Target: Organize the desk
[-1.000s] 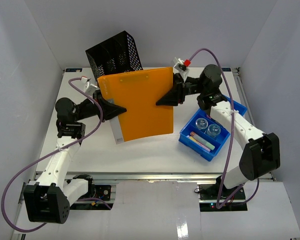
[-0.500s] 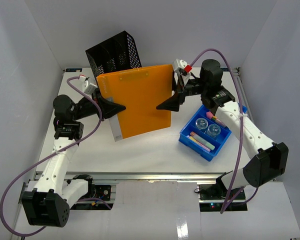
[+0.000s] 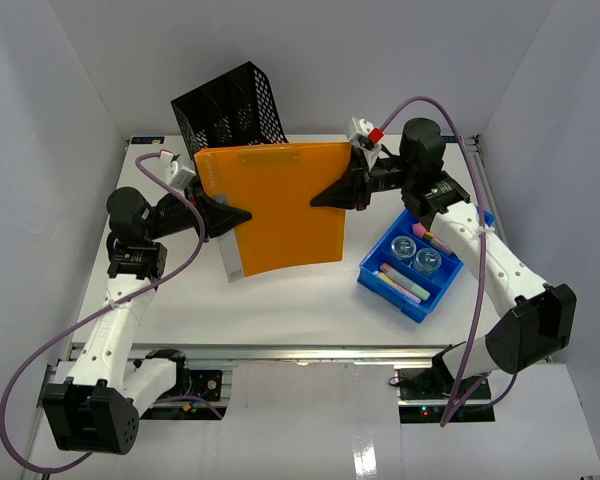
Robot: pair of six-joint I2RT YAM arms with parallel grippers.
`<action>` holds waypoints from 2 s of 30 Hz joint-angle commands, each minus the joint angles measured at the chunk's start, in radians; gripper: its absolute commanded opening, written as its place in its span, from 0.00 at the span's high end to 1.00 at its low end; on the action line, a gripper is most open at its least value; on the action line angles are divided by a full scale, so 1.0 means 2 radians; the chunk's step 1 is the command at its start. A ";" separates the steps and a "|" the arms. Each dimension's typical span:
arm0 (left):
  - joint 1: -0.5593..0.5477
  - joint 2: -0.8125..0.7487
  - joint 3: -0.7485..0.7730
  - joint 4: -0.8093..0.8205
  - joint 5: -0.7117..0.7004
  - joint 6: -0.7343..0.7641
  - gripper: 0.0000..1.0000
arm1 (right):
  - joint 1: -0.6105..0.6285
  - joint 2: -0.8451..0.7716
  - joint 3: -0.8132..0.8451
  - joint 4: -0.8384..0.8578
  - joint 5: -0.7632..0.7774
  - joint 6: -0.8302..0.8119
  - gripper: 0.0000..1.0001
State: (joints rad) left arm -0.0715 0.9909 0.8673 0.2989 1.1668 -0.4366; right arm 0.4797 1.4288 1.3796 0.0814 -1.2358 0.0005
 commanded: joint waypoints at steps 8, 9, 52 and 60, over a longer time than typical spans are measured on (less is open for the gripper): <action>0.002 -0.057 0.019 -0.053 -0.120 0.047 0.09 | -0.024 0.009 0.038 0.018 0.025 0.014 0.92; 0.002 -0.061 0.021 -0.063 -0.129 0.054 0.08 | -0.030 0.013 0.041 0.019 0.028 0.014 0.92; 0.002 -0.274 -0.150 -0.231 -0.452 0.120 0.02 | -0.050 0.383 0.451 0.135 0.279 0.124 0.92; 0.002 -0.282 -0.164 -0.234 -0.437 0.115 0.02 | -0.018 0.427 0.465 0.149 0.315 0.093 0.92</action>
State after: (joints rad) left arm -0.0677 0.4380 0.5597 -0.1624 0.2704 -0.1984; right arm 0.4004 2.2887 2.2346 0.2447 -0.6711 0.2242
